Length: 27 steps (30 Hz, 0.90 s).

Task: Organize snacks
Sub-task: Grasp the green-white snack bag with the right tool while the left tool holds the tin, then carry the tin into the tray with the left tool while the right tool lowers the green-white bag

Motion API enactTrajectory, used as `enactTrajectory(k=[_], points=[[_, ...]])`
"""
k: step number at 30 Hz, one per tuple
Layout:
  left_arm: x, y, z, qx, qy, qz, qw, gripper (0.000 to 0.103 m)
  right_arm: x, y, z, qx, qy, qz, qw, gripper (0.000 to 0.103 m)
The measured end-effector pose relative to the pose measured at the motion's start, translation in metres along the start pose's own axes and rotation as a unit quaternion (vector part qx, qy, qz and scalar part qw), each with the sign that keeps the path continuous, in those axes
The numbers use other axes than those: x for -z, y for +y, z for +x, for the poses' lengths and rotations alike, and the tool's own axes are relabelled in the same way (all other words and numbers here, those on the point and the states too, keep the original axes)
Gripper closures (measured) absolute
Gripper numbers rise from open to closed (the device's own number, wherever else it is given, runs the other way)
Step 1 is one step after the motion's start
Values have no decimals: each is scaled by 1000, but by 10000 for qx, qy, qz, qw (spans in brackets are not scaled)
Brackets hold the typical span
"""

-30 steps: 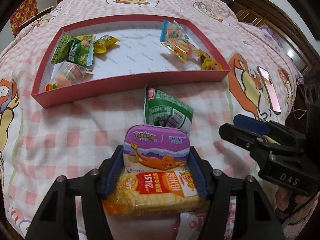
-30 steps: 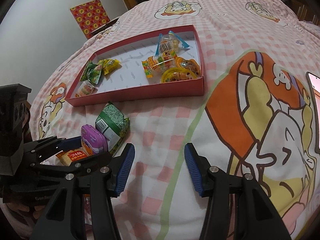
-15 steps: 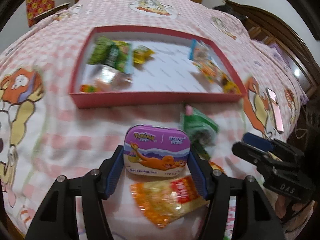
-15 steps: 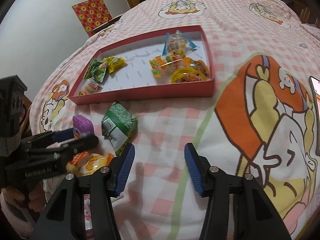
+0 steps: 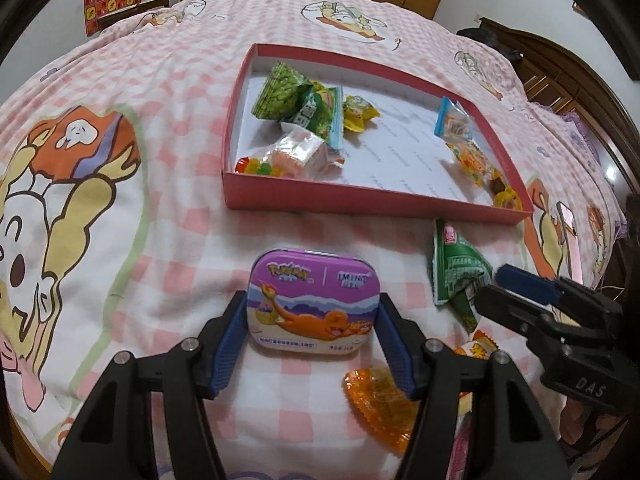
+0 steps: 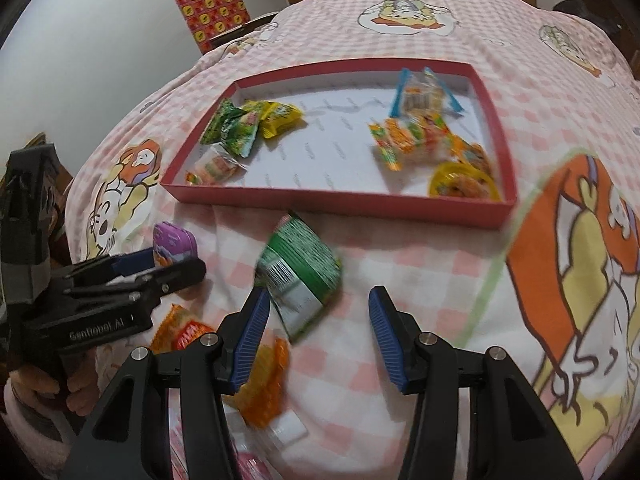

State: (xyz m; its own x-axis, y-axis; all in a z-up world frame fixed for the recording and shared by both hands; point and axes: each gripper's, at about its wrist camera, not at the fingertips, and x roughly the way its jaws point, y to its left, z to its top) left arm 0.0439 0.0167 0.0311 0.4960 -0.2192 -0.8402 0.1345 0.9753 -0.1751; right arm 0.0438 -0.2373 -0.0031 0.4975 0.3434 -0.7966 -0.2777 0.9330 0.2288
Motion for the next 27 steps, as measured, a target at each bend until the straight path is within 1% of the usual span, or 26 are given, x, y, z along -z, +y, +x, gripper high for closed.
enactTrajectory(k=[8, 13, 14, 21, 27], points=[[1, 4, 0, 94, -2, -22, 10000, 38, -10, 14, 20, 30, 133, -151, 9998, 50], [1, 4, 0, 98, -4, -21, 9999, 38, -11, 14, 22, -14, 66, -134, 9999, 50], [1, 4, 0, 97, -6, -20, 10000, 38, -11, 13, 22, -28, 61, -120, 9999, 51], [0, 4, -6, 138, -59, -14, 9999, 38, -9, 7, 16, -189, -5, 9, 9998, 64], [-5, -1, -19, 155, -205, 57, 9997, 38, -7, 5, 3, -268, -159, 10, 9995, 65]])
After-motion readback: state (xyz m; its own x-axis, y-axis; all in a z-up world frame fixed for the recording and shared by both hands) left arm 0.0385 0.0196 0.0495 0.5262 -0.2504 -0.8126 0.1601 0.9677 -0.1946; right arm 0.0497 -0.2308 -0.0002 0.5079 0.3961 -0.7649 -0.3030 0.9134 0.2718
